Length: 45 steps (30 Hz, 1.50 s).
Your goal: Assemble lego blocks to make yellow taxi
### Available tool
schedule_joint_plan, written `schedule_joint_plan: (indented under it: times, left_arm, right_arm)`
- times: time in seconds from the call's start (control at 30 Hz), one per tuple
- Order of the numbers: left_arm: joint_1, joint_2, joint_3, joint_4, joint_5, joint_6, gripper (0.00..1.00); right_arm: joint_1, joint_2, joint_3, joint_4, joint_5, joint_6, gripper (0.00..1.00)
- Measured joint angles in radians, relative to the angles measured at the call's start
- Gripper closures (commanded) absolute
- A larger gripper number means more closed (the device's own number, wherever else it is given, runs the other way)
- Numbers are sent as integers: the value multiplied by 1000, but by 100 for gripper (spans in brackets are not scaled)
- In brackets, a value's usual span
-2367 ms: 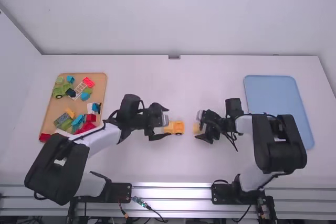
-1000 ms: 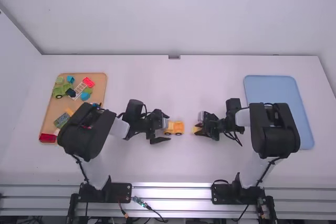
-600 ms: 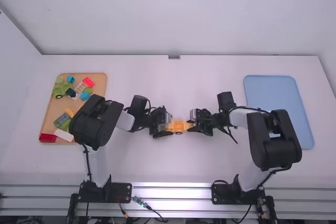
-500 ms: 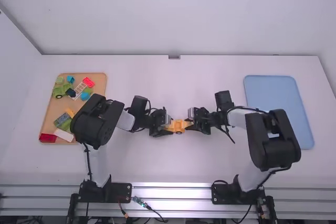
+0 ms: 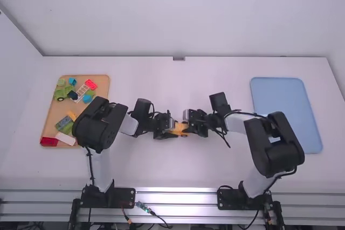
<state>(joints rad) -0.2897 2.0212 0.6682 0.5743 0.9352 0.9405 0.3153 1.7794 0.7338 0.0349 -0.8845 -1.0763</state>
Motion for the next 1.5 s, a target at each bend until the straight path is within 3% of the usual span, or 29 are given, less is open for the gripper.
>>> schedule_joint_plan:
  times: [0.43, 0.97, 1.03, 1.1, 1.2, 1.33, 1.5]
  left_arm:
    - [0, 0, -8, 1, 0, -7, 51]
    - [7, 0, -7, -6, -8, -68, 50]
    - [7, 0, -7, -6, -8, -69, 50]
    - [6, 0, -7, -4, -8, -69, 50]
    - [6, 0, -7, 8, -20, -76, 51]
    - [6, 0, -7, 14, -27, -82, 52]
    - [6, 0, -7, 14, -30, -84, 53]
  right_arm:
    - [-31, 98, 52, -12, -36, 22, 100]
    - [32, 101, 60, -20, 54, 25, 100]
    - [32, 101, 62, -24, 55, 22, 81]
    - [32, 101, 62, -24, 55, 22, 69]
    - [42, 102, 63, -32, 57, 27, 43]
    - [62, 101, 64, -43, 55, 28, 27]
    - [64, 89, 69, -68, 53, 30, 23]
